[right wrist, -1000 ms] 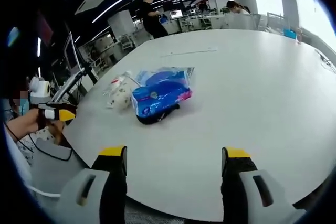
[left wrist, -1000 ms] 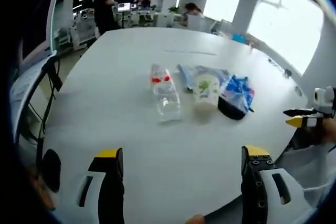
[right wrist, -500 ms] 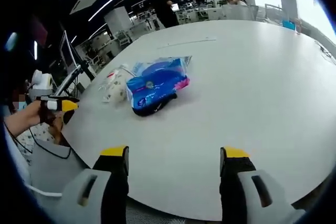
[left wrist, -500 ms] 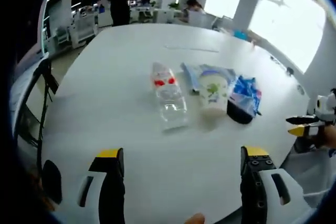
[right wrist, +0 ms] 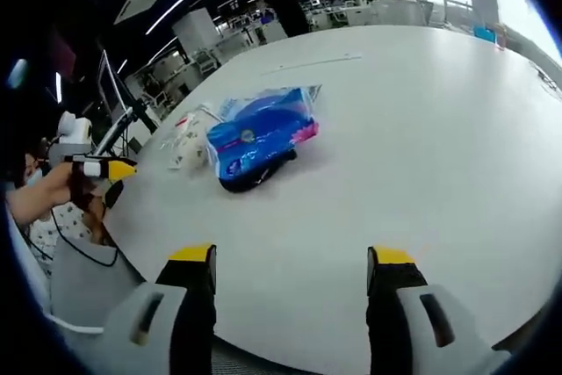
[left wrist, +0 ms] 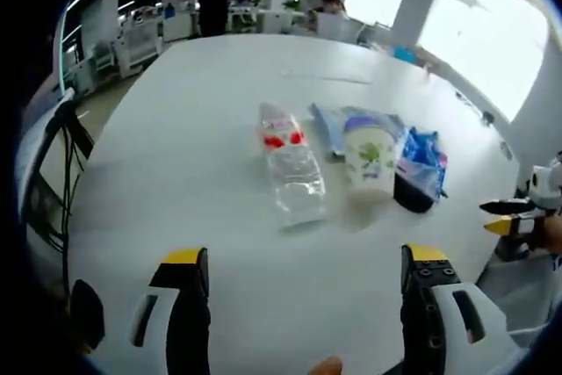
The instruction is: Arrange the tabletop items into an orderly group along one side of the table until the central work area is clear of visible clutter.
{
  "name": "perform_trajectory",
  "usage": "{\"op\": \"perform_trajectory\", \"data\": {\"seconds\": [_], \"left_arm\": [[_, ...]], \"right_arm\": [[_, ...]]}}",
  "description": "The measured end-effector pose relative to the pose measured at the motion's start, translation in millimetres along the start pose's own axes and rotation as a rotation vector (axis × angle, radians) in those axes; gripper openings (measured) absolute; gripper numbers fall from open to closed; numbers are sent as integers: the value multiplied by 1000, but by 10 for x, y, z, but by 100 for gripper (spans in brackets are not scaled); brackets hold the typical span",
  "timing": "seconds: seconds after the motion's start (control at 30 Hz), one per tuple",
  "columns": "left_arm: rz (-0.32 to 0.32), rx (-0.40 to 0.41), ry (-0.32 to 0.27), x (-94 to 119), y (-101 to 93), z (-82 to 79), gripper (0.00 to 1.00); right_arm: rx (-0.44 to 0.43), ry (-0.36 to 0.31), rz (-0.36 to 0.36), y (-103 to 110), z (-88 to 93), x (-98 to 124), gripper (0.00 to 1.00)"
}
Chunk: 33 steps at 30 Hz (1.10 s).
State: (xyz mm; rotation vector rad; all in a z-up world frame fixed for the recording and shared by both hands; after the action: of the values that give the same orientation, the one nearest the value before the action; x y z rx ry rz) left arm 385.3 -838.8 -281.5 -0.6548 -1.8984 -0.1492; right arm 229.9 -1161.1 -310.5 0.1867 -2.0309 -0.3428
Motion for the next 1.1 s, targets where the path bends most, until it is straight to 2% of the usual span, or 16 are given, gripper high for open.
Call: {"op": "perform_trajectory", "data": {"seconds": [0.17,0.83,1.1], "left_arm": [[0,2,2,-11,-15,-17,87],[0,-4,-6,-149,30,-359,85],[1,-12,8,-231,63,-458,84]], "right_arm": [[5,5,-1,-10,-36,-21,68],[14,14,-7,-10,-62,-36,67],[12,23,-9,-12,-30,-38,66]]}}
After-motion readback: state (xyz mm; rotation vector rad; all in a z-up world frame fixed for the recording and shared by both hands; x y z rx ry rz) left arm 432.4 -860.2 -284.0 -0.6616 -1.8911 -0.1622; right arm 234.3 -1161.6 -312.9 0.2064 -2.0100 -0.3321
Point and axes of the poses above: the point that each gripper's makers call its tool centre point, and the gripper's own axes: x roughly backward along the fingers, y roughly to its left, z roughly out of its underside, the point moved 4 cm from there along x, roughly backward along the fingers, and after that the axes turned 15 degrees about y, right-handed, at the moved point
